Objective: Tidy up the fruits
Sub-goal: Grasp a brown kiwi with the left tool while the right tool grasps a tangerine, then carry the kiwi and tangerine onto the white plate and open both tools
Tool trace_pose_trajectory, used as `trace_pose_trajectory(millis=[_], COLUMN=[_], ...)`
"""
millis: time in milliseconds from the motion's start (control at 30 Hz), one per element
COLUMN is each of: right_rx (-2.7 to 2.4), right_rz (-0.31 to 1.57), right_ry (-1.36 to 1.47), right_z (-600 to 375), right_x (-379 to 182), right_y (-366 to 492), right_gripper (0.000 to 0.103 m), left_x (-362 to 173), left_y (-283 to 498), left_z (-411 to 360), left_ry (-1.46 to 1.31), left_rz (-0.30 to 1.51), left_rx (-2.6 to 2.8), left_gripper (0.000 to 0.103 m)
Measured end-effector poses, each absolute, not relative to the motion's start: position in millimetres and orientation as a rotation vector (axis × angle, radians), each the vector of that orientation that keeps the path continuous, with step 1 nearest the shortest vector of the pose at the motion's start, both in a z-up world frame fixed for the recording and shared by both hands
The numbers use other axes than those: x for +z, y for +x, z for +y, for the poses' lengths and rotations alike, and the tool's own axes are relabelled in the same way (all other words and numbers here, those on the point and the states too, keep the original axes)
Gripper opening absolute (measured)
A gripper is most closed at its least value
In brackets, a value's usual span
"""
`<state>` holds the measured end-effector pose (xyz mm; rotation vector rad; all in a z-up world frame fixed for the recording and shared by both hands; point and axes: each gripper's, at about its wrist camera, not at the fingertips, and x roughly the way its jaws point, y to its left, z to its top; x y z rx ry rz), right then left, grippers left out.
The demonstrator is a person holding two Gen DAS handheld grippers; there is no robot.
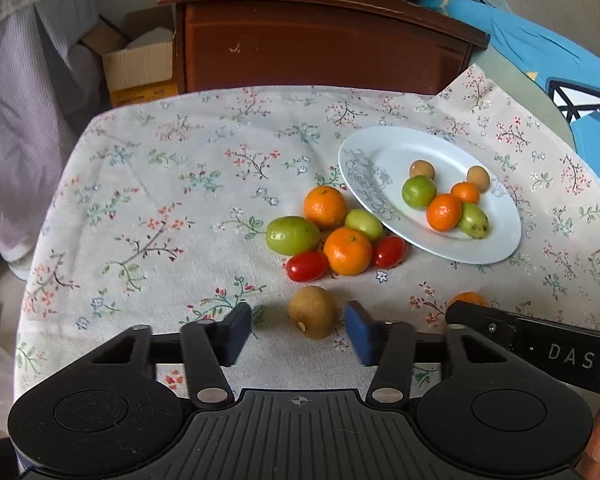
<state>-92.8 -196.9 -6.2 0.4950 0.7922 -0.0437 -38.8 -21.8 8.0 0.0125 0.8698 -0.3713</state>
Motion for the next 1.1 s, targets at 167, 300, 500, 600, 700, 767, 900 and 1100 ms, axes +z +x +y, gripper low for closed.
trace_pose_trajectory(millis=[167, 300, 500, 600, 700, 767, 900, 1100], right_rx=[-0.043, -0.041, -0.035, -0.020, 0.001, 0.016, 0.057, 0.082], right_rz=[0.788, 0.787, 0.785, 0.778, 0.768, 0.756, 0.739, 0.702], right_ry=[0.498, 0.501, 0.507, 0.509, 0.502, 0.497, 0.519, 0.509], right_z=[-196.8, -197.2, -198.4, -199.3, -201.3, -203.7, -211.7, -226.5], right_x=[-6.6, -7.0, -5.5, -1.9, 3.9, 8.9, 18.5, 39.0], right_y=[-93.4, -94.0, -94.1, -94.0, -93.0, -92.4, -90.8, -85.4], right_gripper=[0.034, 0.034, 0.034, 0.034, 0.034, 0.034, 0.034, 0.034], left_x=[4.2, 6.0, 16.6, 23.0, 30.2, 36.1, 47.0, 66.1], left_y=[-38.2, -39.0, -36.7, -36.1, -36.2, -37.4, -36.7, -30.1], left_z=[-26.3, -26.7, -18.7, -15.5, -14.5, -18.0, -24.5, -34.2], left_ry=[0.007, -0.008, -0.090, -0.134, -0.165, -0.152, -0.156, -0.160], left_rz=[0.869, 0.857, 0.834, 0.825, 0.809, 0.787, 0.769, 0.738], left_rx=[-0.391, -0.408, -0.414, -0.417, -0.433, -0.441, -0.474, -0.533], left_gripper=[0.030, 0.025, 0.025, 0.025, 0.025, 0.025, 0.025, 0.025])
